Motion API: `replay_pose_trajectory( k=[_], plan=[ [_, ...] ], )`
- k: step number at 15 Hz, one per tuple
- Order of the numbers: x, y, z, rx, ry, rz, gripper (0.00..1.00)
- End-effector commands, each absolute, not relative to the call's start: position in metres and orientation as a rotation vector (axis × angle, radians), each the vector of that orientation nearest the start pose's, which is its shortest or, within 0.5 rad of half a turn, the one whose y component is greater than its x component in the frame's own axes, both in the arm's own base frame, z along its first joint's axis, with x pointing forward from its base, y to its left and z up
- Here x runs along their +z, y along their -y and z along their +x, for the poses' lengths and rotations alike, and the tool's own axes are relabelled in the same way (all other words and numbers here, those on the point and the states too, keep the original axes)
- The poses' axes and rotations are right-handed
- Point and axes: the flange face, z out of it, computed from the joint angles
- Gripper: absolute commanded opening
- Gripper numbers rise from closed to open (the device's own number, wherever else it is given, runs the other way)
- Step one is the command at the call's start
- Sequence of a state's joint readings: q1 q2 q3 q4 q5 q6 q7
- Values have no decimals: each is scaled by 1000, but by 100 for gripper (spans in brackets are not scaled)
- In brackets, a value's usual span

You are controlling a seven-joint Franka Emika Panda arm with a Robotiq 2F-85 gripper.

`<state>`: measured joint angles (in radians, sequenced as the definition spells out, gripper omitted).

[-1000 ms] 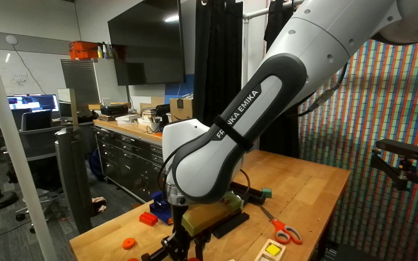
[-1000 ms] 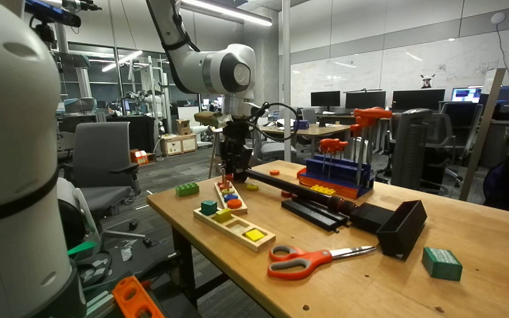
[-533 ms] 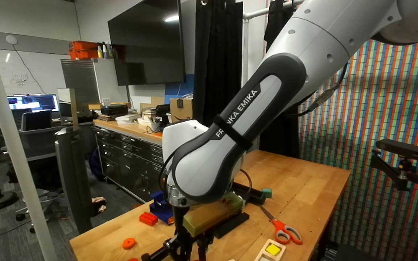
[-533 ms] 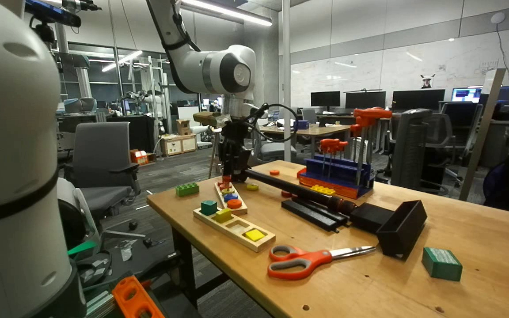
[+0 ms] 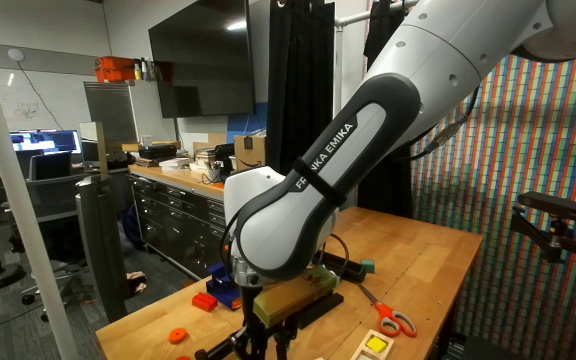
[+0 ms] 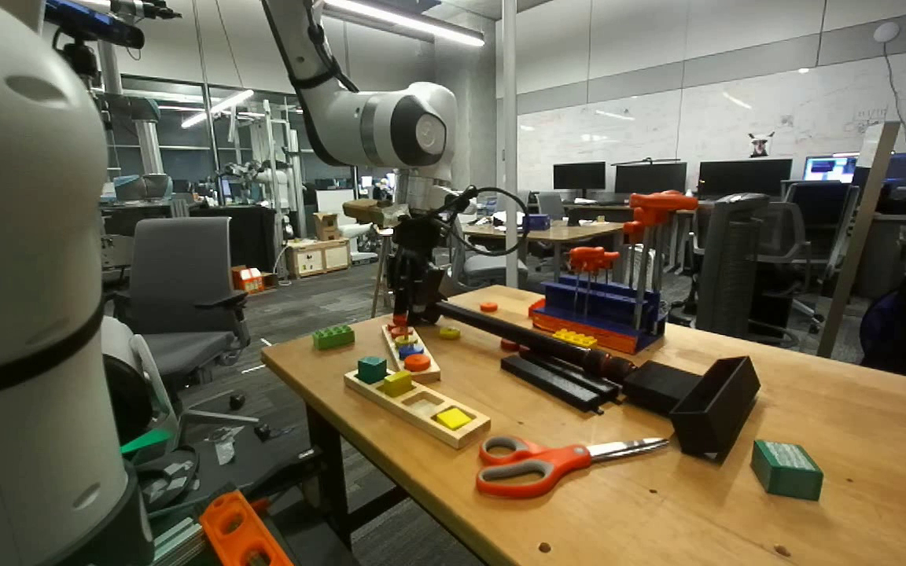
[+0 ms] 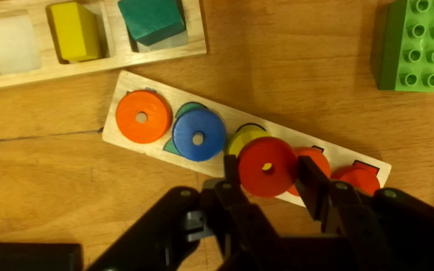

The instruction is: Take the round orange and yellow blocks from the table and put them on the third and fourth position from the right on the wooden board respectively

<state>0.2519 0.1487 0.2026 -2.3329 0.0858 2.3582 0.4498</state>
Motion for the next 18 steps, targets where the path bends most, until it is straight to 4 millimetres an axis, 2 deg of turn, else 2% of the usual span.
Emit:
replay_pose_trajectory(
  k=[1, 11, 18],
  plan=[
    [267, -222, 456, 268, -94, -3081, 24],
    [259, -213, 468, 291, -109, -3078, 24],
    [255, -214, 472, 328, -94, -3070, 24]
  ],
)
